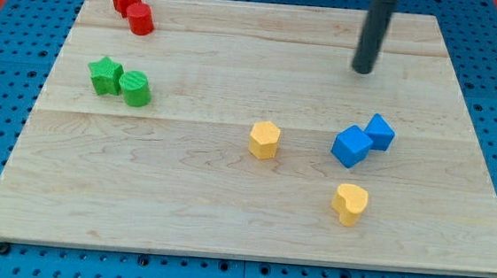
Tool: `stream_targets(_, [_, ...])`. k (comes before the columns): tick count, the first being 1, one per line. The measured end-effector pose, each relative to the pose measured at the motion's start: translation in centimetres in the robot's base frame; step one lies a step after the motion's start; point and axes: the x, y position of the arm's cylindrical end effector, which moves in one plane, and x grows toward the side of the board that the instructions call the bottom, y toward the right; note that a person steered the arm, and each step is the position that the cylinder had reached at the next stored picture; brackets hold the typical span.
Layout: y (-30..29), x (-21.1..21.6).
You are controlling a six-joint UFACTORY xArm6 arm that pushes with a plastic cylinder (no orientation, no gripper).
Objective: Move your arm diagonally top right to the blue blocks
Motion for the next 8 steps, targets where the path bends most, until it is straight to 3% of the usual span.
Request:
stream_targets(1, [6.4, 3.6])
stream_targets(2, [4.1, 9.6])
stream_targets(3, [0.2, 11.3])
stream_targets(4, [-1.0, 8.8])
stream_targets(5, [3.6, 7.6])
stream_targets(6, [7.2, 9.6])
stream_targets(7, [2.2, 15.7])
stream_targets(8, [-11.6, 11.4])
